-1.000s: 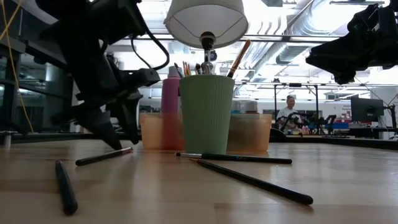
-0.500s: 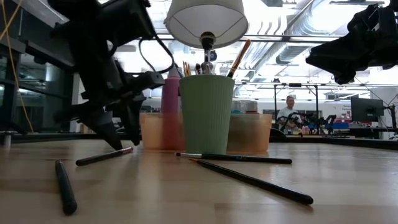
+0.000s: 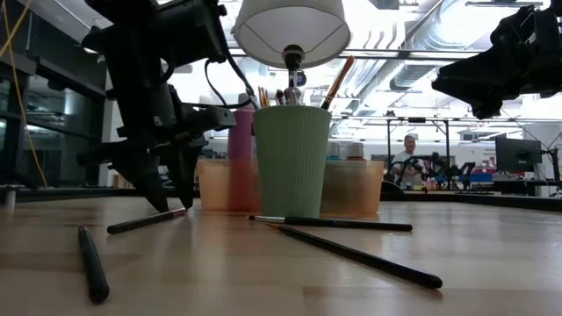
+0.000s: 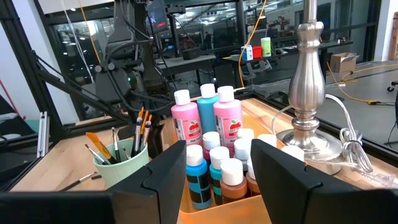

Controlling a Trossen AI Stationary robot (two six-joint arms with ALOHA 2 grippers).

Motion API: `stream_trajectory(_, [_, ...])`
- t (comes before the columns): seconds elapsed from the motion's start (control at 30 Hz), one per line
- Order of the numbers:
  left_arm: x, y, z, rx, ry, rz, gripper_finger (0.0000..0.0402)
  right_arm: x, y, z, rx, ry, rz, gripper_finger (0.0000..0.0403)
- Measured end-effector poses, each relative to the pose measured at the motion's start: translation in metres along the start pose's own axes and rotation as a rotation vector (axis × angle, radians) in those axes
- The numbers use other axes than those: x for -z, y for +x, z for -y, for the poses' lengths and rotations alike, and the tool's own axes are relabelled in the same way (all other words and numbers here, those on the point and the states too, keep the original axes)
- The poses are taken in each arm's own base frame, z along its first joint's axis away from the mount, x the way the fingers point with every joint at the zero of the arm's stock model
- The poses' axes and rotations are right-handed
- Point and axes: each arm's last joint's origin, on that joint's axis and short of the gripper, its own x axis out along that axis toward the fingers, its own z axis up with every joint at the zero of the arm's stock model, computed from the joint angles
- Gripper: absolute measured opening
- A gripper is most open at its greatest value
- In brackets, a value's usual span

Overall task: Pick & Place Paint Supplies
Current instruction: Put the gray paintbrushes into the green cup

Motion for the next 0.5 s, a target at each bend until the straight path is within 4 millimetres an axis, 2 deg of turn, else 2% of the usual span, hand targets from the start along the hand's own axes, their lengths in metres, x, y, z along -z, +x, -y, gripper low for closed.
stream_trajectory(0.13, [0.0013, 0.0040, -0.0015, -0.024, 0.005, -0.018, 0.0150, 0.0000, 0.0000, 0.0000, 0.000, 0.000, 0.000, 0.0174])
stream_trajectory(0.5, [0.0033, 0.0076, -0.0054, -0.071, 0.010, -0.072, 0.0078, 0.0000, 0.0000, 0.0000, 0.000, 0.000, 0.000, 0.0174])
